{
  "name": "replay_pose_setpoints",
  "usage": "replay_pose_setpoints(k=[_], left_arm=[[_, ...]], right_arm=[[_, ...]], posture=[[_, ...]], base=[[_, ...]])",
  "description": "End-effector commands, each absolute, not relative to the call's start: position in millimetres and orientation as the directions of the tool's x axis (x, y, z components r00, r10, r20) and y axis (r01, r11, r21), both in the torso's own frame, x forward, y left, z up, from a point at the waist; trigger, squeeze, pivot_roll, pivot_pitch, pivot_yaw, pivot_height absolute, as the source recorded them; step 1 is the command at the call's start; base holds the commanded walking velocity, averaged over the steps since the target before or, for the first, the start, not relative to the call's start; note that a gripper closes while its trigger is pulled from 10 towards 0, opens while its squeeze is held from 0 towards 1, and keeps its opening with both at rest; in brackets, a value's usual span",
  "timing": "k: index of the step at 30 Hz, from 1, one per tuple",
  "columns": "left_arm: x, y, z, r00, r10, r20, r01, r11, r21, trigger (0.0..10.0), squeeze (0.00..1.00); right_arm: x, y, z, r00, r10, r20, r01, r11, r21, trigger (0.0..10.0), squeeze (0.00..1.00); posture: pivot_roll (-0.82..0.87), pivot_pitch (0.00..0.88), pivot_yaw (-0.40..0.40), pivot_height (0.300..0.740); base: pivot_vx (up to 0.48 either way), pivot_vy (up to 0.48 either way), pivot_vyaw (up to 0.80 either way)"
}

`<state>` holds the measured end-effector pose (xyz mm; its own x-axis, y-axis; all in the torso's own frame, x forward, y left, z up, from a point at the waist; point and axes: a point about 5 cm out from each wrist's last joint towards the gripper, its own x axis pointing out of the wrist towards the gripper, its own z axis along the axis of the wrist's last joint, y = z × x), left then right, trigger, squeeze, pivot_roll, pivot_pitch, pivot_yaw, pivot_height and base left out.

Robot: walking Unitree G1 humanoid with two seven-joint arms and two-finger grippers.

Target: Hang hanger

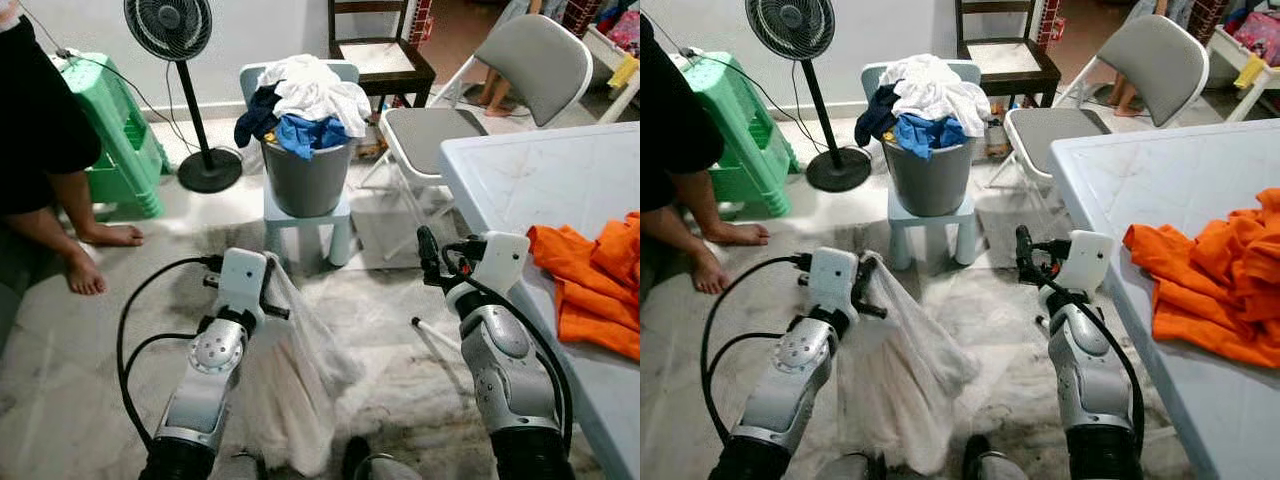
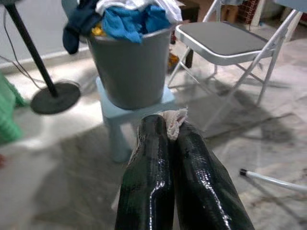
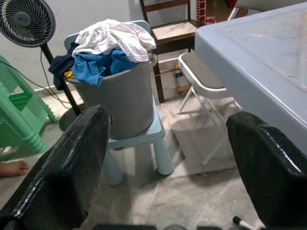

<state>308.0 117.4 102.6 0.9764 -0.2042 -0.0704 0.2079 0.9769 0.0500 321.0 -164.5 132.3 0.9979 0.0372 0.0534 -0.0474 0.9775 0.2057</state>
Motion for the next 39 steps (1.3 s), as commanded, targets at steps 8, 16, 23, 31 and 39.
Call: replay_pose_setpoints(k=[8, 16, 23, 31, 39], left_arm=[[307.6, 112.7, 104.3, 0.970, -0.238, -0.059, 0.238, 0.971, -0.006, 10.0, 0.00], [308.8, 105.7, 121.6, 0.964, -0.266, 0.015, 0.266, 0.964, -0.002, 10.0, 0.00], [311.9, 105.1, 137.0, 0.963, -0.259, 0.071, 0.256, 0.966, 0.046, 10.0, 0.00], [311.4, 104.8, 142.3, 0.962, -0.262, 0.078, 0.255, 0.963, 0.089, 10.0, 0.00], [312.4, 107.4, 142.7, 0.964, -0.254, 0.077, 0.250, 0.966, 0.065, 10.0, 0.00]], right_arm=[[317.4, -168.0, 128.0, 0.999, 0.031, 0.032, -0.037, 0.976, 0.214, 10.0, 0.00], [316.8, -167.6, 127.0, 0.999, 0.026, 0.031, -0.033, 0.974, 0.224, 10.0, 0.00], [316.9, -166.6, 128.9, 0.998, 0.030, 0.050, -0.040, 0.973, 0.229, 10.0, 0.00], [317.8, -167.7, 136.6, 0.995, 0.032, 0.092, -0.053, 0.970, 0.239, 10.0, 0.00], [317.0, -172.6, 146.7, 0.991, 0.019, 0.130, -0.049, 0.971, 0.232, 10.0, 0.00]], posture=[[0.09, 0.228, -0.035, 0.740], [0.09, 0.206, -0.032, 0.740], [0.11, 0.190, -0.028, 0.740], [0.11, 0.181, -0.028, 0.740], [0.11, 0.180, -0.029, 0.740]], base=[[0.000, 0.000, -0.80], [0.000, 0.000, -0.80], [0.000, 0.000, -0.20], [0.000, 0.000, 0.00], [0.000, 0.000, 0.00]])
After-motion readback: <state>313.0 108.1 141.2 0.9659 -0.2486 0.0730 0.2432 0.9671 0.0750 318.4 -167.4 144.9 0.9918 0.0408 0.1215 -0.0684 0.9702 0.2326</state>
